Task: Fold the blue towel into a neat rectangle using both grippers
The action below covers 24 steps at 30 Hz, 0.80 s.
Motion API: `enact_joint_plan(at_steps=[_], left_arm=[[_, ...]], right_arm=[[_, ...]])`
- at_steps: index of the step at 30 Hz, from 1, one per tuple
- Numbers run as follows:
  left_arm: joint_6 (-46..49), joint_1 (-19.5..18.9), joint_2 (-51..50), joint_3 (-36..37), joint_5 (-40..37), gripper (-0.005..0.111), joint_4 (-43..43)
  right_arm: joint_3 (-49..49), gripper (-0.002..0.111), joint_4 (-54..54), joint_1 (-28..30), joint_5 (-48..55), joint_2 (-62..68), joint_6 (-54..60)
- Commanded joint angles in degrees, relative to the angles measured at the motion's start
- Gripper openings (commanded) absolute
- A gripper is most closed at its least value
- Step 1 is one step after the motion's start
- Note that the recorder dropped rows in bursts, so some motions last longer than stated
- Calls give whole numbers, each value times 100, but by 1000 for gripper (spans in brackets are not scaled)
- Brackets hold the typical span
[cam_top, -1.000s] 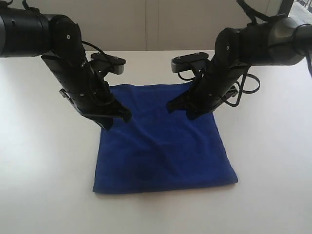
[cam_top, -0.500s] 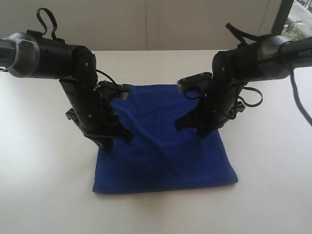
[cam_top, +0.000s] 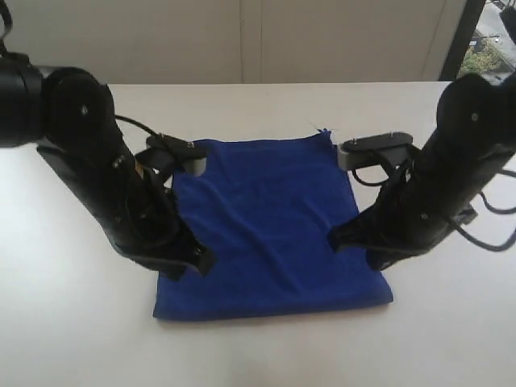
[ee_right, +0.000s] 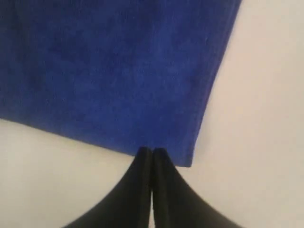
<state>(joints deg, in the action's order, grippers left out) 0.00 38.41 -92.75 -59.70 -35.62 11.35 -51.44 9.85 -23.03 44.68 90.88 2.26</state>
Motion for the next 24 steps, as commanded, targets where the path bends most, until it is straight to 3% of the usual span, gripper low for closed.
enact_joint_plan(at_steps=[1,10,24], left_arm=[[-302,388,-101,521,540,0,172],[-284,405,-396,760,1360,0,-180],[-284,405,-1061,770,1149,0,-375]], right_arm=[[544,0,731,-53,-566,-60,490],[806,0,579,-98,-1638,369,490],[818,0,-156,-98,-1478,925,108]])
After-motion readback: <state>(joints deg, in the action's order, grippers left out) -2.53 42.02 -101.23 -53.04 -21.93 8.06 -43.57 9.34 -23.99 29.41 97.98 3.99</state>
